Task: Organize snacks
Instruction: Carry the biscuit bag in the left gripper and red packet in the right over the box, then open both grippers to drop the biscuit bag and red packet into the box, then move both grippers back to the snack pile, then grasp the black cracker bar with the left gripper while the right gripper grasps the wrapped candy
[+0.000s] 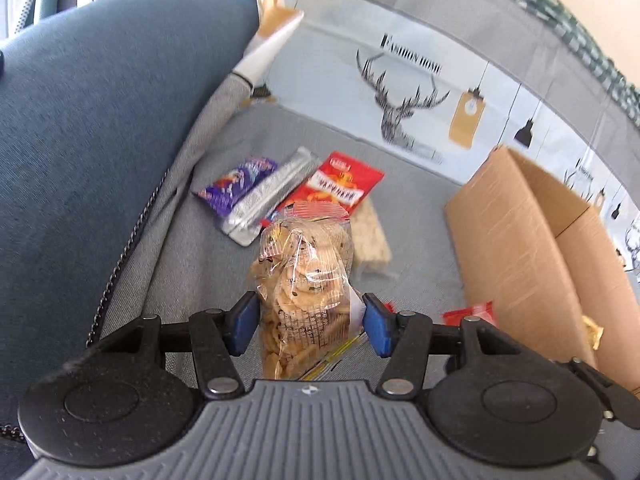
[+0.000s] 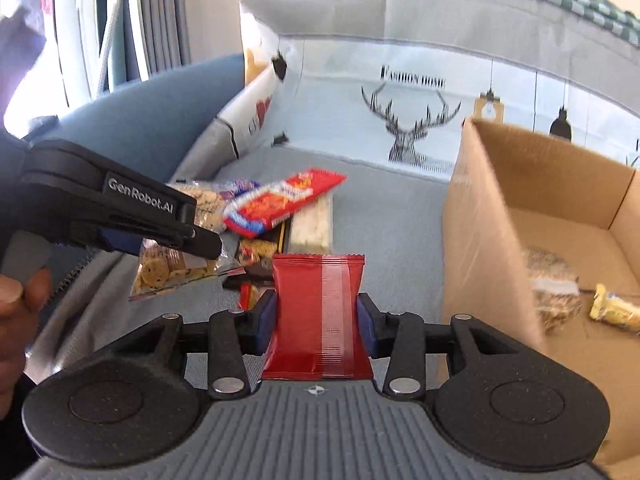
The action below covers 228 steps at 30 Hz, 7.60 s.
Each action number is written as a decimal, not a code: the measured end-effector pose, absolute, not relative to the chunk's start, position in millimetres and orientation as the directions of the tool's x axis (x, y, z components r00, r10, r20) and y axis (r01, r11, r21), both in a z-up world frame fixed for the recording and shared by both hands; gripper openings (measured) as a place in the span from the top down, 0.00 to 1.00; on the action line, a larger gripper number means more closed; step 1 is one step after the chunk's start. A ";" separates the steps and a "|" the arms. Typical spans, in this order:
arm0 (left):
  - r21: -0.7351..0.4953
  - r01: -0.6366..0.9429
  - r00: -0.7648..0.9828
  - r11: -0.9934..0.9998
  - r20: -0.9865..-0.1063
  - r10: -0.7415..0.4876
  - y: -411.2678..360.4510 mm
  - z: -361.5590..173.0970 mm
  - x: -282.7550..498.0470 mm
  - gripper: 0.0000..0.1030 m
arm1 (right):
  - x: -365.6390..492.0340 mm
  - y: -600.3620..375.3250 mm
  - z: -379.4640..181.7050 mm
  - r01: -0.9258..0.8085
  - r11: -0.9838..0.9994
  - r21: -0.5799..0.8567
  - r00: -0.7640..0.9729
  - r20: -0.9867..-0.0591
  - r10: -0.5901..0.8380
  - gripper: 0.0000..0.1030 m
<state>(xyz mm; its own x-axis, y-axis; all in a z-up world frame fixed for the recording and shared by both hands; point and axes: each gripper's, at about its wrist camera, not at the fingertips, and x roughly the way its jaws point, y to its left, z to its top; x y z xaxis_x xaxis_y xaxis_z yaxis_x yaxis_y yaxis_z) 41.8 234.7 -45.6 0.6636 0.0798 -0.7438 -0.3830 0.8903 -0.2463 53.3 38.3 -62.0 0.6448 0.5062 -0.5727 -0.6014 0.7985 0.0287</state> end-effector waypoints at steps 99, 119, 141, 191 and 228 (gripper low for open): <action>-0.188 0.129 0.760 0.974 -0.613 -0.218 7.6 -13.9 138.7 0.41 | 137.3 -166.8 11.9 -0.313 0.945 -0.097 0.855 -0.461 0.236 0.57; -0.192 0.131 0.762 0.973 -0.609 -0.223 7.1 -13.9 137.7 0.41 | 136.9 -165.6 8.5 -0.314 0.944 -0.100 0.855 -0.462 0.235 0.57; -0.161 0.111 0.821 0.981 -0.542 -0.182 21.5 -6.9 121.6 0.29 | 136.2 -153.7 10.5 -0.288 0.953 -0.097 0.868 -0.446 0.217 0.49; -0.240 -0.404 0.611 0.883 -0.789 0.065 268.9 -47.4 86.2 0.75 | 82.0 72.0 -48.7 -0.702 0.712 0.025 0.568 -0.585 0.580 0.36; -0.256 -0.428 0.584 0.867 -0.810 0.049 267.5 -52.2 90.0 0.61 | 88.7 77.1 -94.9 -0.718 0.695 -0.023 0.496 -0.718 0.489 0.48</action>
